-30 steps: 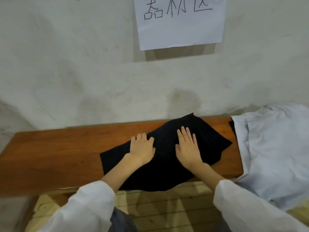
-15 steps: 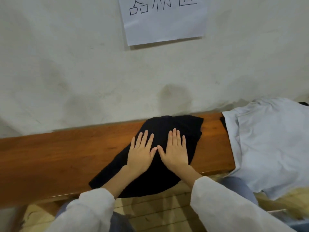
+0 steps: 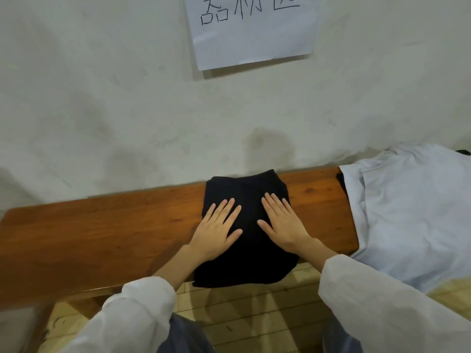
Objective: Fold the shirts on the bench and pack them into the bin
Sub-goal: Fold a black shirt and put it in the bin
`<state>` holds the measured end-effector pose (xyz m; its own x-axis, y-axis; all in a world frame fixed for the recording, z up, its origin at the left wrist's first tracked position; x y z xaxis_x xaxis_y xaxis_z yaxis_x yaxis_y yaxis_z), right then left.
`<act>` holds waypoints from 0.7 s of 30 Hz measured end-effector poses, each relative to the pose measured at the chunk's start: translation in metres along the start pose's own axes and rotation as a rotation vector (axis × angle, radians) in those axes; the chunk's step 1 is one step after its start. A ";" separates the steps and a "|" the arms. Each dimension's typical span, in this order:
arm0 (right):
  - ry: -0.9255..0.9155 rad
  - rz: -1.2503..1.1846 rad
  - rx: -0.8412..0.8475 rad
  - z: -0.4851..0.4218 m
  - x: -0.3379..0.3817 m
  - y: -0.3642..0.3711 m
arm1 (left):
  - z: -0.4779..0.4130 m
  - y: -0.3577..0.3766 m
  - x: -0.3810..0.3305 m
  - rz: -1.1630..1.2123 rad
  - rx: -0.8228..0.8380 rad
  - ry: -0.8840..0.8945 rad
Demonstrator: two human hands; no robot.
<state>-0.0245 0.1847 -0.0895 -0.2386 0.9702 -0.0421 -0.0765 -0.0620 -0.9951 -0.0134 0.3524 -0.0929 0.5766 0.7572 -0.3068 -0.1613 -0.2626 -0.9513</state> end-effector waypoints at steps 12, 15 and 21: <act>-0.201 0.086 -0.003 0.046 0.031 0.003 | 0.068 0.011 -0.026 -0.017 0.000 -0.185; -0.277 0.161 0.037 0.058 0.035 0.001 | 0.081 0.012 -0.033 -0.040 0.008 -0.155; -0.276 0.284 0.095 0.063 0.037 0.008 | 0.085 0.018 -0.035 -0.133 0.057 -0.152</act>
<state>-0.0947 0.2050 -0.0935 -0.5127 0.8131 -0.2756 -0.0560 -0.3520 -0.9343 -0.1046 0.3716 -0.1013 0.4694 0.8655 -0.1750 -0.1389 -0.1233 -0.9826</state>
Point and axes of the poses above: each hand's wrist, its own z-axis away from the middle knuckle, its own y-axis out of the palm, x = y × z, the point moved 7 cm from there along -z, towards the middle knuckle, and after that the axes turned 14 degrees about z, right-handed, at the moved point
